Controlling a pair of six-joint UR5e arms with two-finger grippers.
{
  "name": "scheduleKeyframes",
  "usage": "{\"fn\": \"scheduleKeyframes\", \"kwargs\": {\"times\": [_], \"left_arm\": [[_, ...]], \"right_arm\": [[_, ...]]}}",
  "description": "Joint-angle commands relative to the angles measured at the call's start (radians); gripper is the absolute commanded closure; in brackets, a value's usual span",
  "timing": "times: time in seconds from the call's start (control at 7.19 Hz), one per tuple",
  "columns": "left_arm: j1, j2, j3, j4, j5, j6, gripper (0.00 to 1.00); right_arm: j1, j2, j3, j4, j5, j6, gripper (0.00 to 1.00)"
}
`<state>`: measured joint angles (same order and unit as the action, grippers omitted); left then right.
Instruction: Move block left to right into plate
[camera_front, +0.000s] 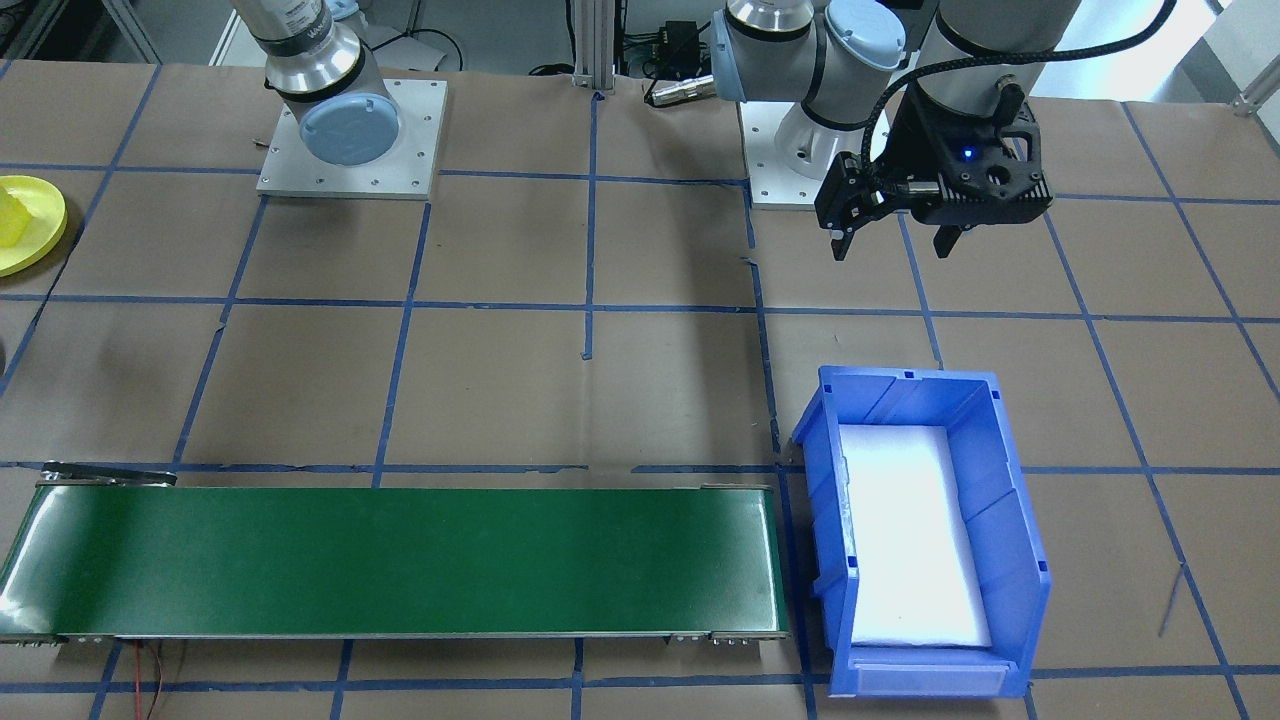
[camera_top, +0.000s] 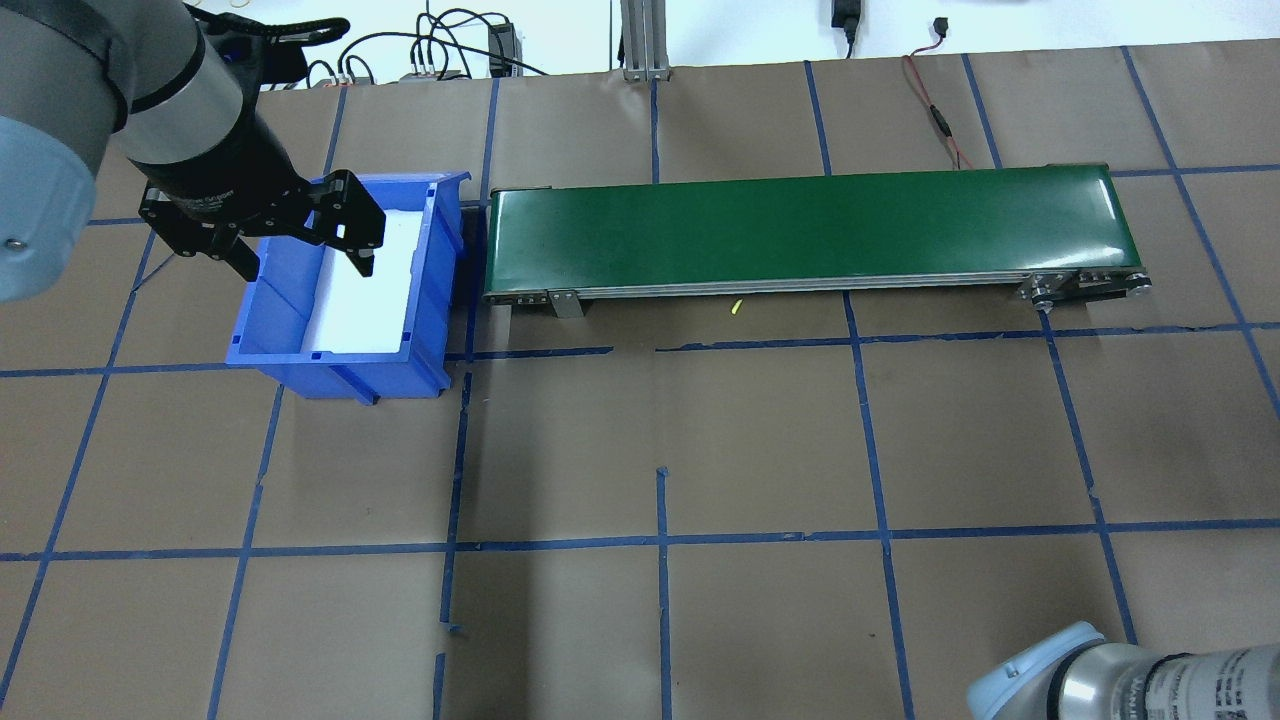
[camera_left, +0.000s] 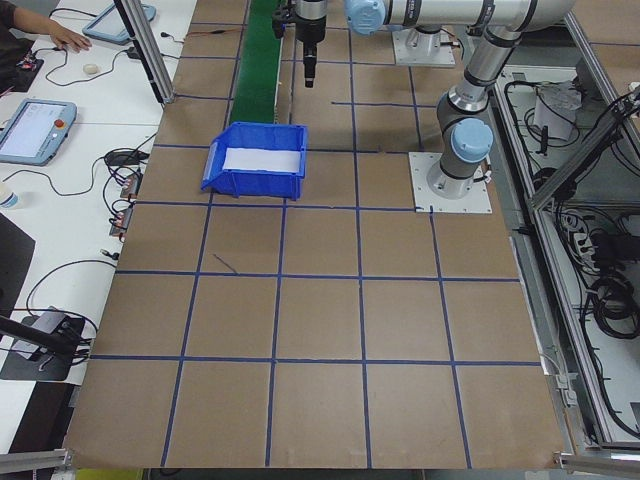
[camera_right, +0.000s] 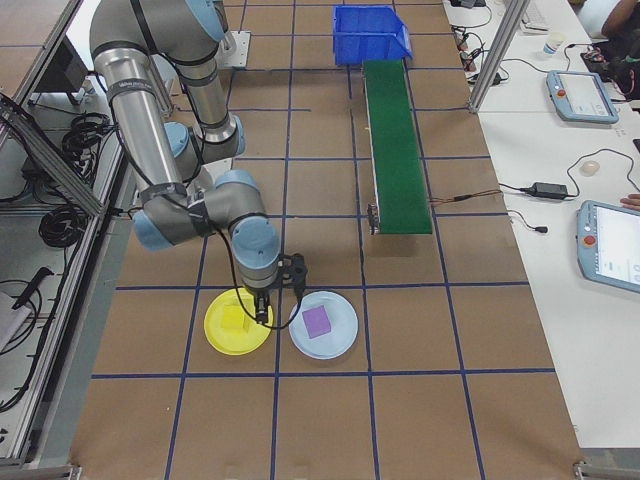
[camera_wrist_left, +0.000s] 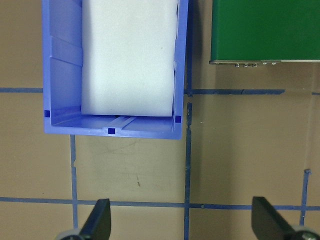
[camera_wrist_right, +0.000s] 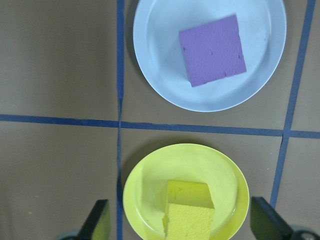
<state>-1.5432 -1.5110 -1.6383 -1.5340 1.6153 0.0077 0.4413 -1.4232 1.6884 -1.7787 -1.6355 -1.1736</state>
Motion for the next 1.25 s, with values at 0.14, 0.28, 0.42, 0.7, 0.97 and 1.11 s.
{"fn": "scheduleKeyframes", "kwargs": {"times": [0.14, 0.28, 0.42, 0.7, 0.97, 1.11], "left_arm": [[0.0, 0.0, 0.0, 0.0, 0.0, 0.0, 0.0], [0.0, 0.0, 0.0, 0.0, 0.0, 0.0, 0.0], [0.0, 0.0, 0.0, -0.002, 0.0, 0.0, 0.0], [0.0, 0.0, 0.0, 0.0, 0.0, 0.0, 0.0], [0.0, 0.0, 0.0, 0.0, 0.0, 0.0, 0.0], [0.0, 0.0, 0.0, -0.002, 0.0, 0.0, 0.0]], "right_arm": [[0.181, -0.068, -0.2, 0.292, 0.0, 0.291, 0.01], [0.242, -0.126, -0.19, 0.307, 0.005, 0.374, 0.0], [0.366, -0.15, -0.184, 0.308, 0.003, 0.484, 0.0], [0.643, -0.155, -0.187, 0.308, 0.005, 0.804, 0.0], [0.921, -0.155, -0.188, 0.338, 0.092, 1.201, 0.0], [1.004, -0.154, -0.185, 0.341, 0.094, 1.289, 0.0]]}}
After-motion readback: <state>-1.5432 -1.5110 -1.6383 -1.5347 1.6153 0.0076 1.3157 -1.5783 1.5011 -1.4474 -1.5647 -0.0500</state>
